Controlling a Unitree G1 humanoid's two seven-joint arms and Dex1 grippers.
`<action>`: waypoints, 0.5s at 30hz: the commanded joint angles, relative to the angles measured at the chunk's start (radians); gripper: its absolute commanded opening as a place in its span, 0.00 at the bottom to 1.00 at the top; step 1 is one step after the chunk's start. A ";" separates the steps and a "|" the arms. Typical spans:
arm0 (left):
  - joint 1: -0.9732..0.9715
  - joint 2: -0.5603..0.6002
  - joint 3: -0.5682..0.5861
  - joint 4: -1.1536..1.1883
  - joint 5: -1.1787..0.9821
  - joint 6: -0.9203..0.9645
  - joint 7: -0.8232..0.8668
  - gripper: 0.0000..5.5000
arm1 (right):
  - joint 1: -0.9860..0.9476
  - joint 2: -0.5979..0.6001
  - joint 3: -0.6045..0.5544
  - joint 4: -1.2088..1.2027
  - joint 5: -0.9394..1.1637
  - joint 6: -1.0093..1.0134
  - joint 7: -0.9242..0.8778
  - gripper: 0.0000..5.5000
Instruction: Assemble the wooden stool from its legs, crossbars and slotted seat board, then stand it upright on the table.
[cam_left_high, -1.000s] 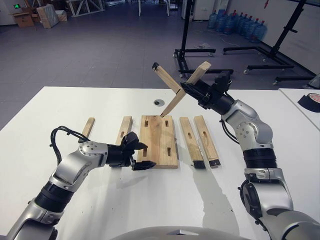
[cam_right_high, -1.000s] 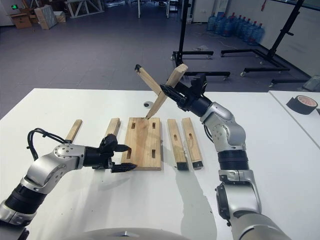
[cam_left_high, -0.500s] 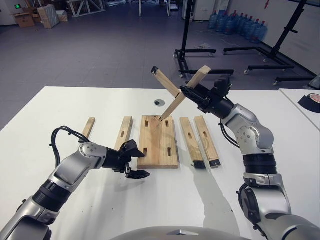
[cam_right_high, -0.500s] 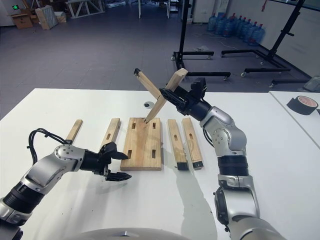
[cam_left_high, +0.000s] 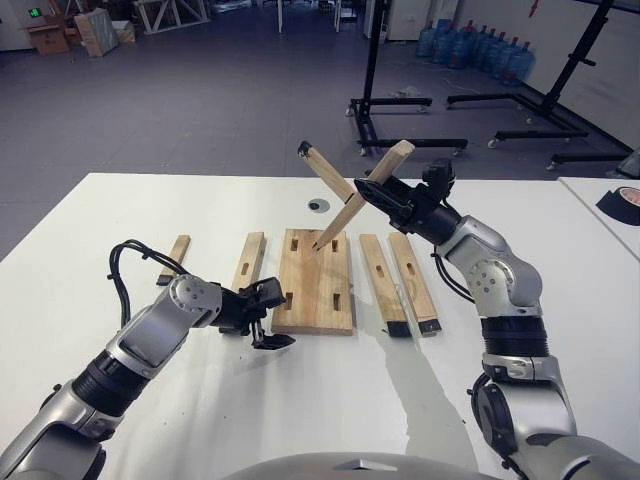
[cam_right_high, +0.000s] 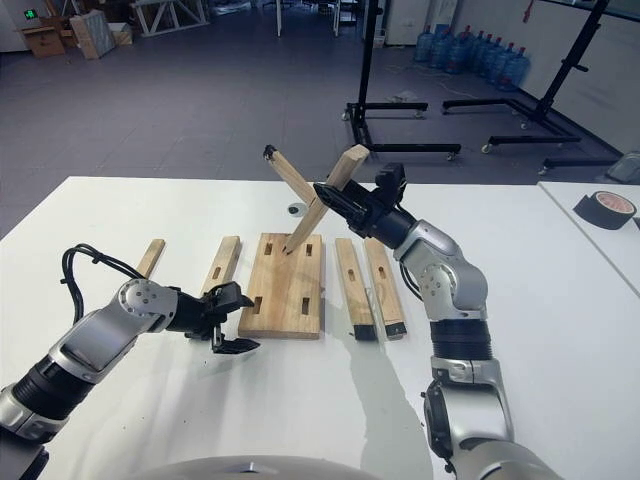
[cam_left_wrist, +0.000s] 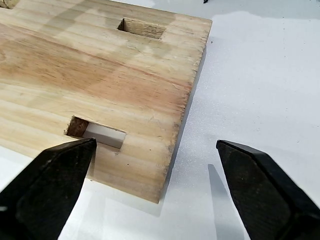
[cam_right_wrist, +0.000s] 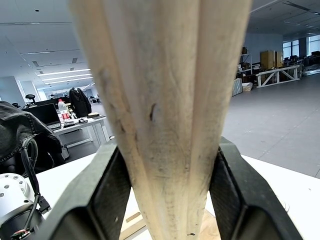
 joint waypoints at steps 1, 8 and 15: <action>-0.019 0.004 -0.034 0.029 0.045 -0.020 -0.018 0.80 | 0.013 -0.002 -0.004 -0.023 0.008 0.011 -0.005 0.37; -0.010 0.002 -0.045 0.008 0.033 -0.038 -0.073 0.80 | 0.017 -0.005 0.002 -0.020 0.004 0.019 -0.003 0.37; 0.002 0.047 -0.076 0.001 0.053 -0.034 -0.136 0.80 | 0.008 -0.006 0.004 -0.014 0.001 0.022 0.000 0.37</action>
